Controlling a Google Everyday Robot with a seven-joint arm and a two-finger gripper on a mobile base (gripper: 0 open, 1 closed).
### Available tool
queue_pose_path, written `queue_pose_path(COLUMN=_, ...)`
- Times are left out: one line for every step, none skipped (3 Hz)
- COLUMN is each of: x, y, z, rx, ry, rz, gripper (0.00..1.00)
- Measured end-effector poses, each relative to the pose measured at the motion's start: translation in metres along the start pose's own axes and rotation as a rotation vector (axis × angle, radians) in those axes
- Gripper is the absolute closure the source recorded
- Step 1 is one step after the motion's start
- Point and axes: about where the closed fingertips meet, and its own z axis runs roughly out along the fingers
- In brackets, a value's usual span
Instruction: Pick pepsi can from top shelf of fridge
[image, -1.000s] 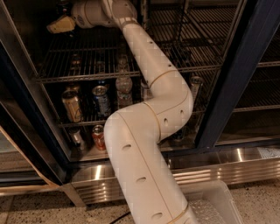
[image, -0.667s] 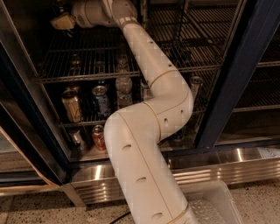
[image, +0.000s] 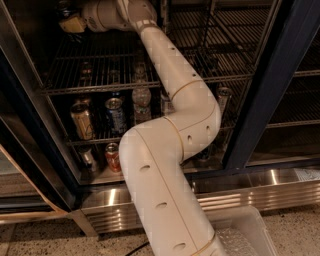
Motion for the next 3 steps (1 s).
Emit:
queue_pose_path(x=0.000, y=0.000, z=0.000, rx=0.000, ry=0.000, rz=0.000, gripper=1.00)
queue_pose_path(x=0.000, y=-0.001, z=0.000, rx=0.003, ry=-0.003, rz=0.002, gripper=1.00)
queue_pose_path(x=-0.003, y=-0.011, z=-0.009, rx=0.026, ry=-0.027, rz=0.012, gripper=1.00)
